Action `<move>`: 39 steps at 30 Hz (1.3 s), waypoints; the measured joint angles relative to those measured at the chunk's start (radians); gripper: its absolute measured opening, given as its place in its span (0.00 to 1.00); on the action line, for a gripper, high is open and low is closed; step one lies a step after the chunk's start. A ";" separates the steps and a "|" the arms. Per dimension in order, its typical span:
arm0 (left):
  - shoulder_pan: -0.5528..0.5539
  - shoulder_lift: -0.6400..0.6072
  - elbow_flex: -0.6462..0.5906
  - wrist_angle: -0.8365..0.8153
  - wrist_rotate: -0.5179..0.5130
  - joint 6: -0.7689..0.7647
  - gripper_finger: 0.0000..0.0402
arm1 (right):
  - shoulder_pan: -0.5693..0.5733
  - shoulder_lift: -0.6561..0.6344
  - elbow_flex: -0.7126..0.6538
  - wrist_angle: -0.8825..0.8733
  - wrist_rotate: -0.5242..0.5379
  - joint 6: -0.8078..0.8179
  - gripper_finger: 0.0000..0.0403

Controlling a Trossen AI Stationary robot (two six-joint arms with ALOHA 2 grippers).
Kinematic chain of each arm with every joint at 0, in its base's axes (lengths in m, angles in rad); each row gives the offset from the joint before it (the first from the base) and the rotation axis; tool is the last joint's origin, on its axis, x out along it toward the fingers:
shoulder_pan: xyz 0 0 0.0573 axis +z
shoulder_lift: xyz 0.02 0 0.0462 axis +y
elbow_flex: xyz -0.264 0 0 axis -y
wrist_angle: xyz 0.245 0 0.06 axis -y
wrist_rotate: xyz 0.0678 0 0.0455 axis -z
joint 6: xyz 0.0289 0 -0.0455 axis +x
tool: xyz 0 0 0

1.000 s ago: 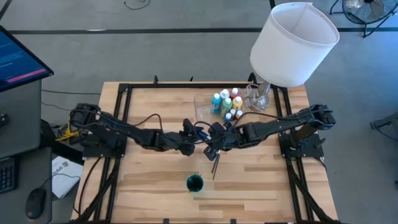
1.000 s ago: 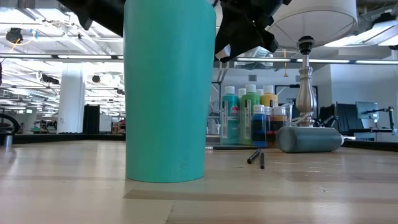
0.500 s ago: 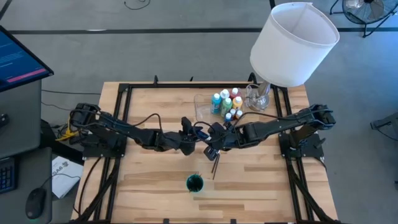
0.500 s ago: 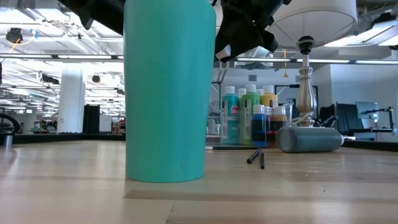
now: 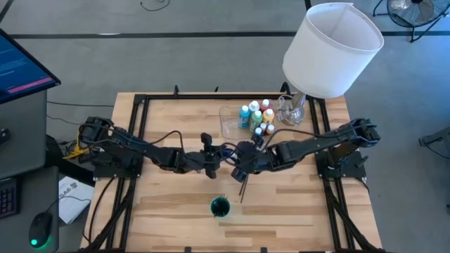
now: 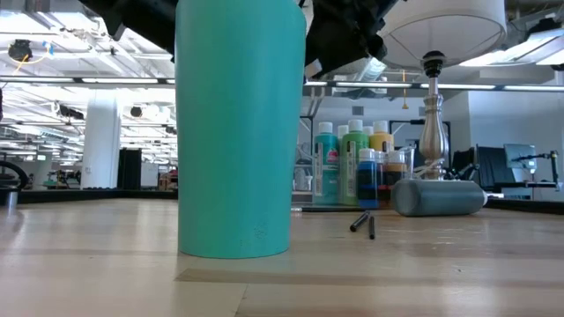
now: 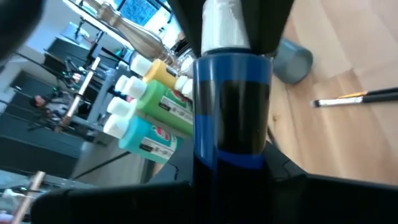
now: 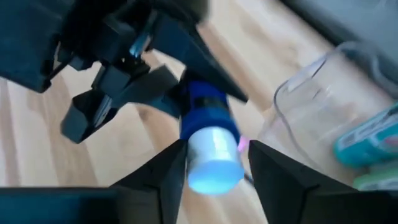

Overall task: Pick & Place Paint Supplies
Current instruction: Put the small blue paint bottle into the transparent bin

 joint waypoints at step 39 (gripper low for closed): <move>-0.045 -0.723 -0.409 0.298 0.668 -0.419 0.10 | 0.024 -0.010 -0.230 1.234 -0.258 -0.742 0.55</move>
